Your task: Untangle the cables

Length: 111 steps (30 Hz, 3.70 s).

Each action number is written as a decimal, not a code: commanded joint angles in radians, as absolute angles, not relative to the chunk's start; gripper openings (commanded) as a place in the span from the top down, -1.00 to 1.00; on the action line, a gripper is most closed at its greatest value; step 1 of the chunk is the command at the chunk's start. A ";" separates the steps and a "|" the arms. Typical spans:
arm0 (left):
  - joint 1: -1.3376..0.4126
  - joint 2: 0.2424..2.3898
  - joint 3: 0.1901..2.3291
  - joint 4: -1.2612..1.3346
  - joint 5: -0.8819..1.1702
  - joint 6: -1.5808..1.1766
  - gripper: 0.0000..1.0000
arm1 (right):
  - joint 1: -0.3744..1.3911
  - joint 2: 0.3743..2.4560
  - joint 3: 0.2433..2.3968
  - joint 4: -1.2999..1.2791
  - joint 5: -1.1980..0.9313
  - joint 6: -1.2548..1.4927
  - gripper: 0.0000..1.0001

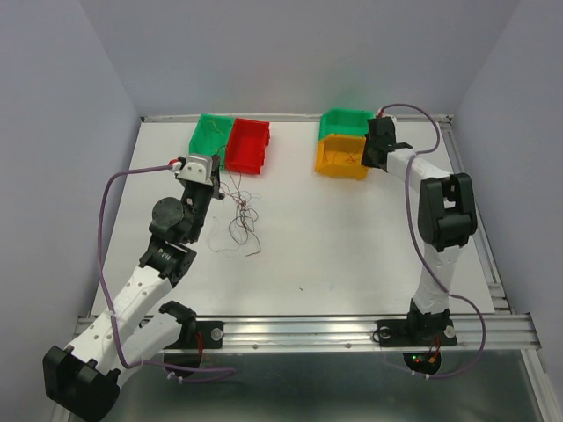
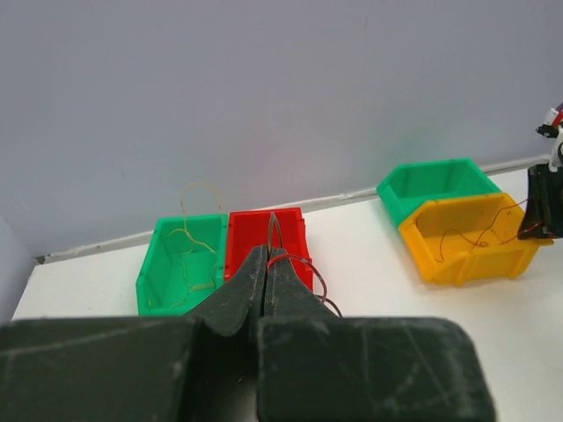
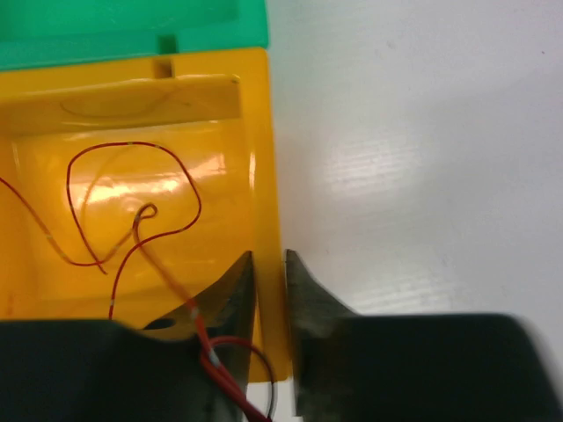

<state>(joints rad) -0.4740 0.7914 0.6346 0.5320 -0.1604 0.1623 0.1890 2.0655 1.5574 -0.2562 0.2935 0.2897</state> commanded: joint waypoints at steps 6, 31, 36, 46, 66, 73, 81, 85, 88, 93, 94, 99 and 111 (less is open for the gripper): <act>-0.472 0.779 0.649 0.572 -0.150 0.155 0.97 | 0.195 1.739 1.291 -0.294 0.151 0.173 0.87; -0.474 0.778 0.652 0.565 -0.135 0.149 0.97 | 0.227 1.481 1.031 -0.402 0.155 0.190 -0.71; -0.474 0.778 0.650 0.566 -0.133 0.150 0.97 | 0.271 1.393 1.022 -0.387 0.161 0.196 -0.96; -0.474 0.772 0.649 0.566 -0.126 0.147 0.97 | 0.318 1.292 1.002 -0.483 0.343 0.296 -0.96; -0.472 0.773 0.650 0.557 -0.110 0.146 0.97 | 0.324 1.275 0.937 -0.542 0.457 0.434 -0.49; -0.474 0.770 0.652 0.557 -0.107 0.144 0.97 | 0.325 1.293 0.933 -0.512 0.427 0.439 0.12; -0.472 0.765 0.650 0.555 -0.107 0.143 0.97 | 0.324 1.322 0.933 -0.489 0.351 0.411 0.99; -0.474 0.772 0.652 0.557 -0.103 0.144 0.97 | 0.325 1.339 0.953 -0.424 0.315 0.370 0.99; -0.474 0.782 0.653 0.555 -0.098 0.141 0.97 | 0.324 1.421 0.998 -0.384 0.250 0.338 0.99; -0.474 0.787 0.655 0.554 -0.098 0.143 0.97 | 0.328 1.589 1.072 -0.380 0.222 0.316 0.99; -0.474 0.785 0.655 0.552 -0.098 0.143 0.97 | 0.330 1.610 1.084 -0.382 0.221 0.310 0.99; -0.474 0.779 0.653 0.552 -0.094 0.141 0.97 | 0.336 1.738 1.155 -0.383 0.224 0.298 0.99; -0.476 0.811 0.661 0.542 -0.023 0.137 0.97 | 0.379 1.654 1.200 -0.414 0.270 0.290 -0.07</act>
<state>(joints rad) -0.4747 0.8043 0.6346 0.5041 -0.0727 0.1471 0.3462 1.7870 1.1660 -0.4294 0.2455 0.2920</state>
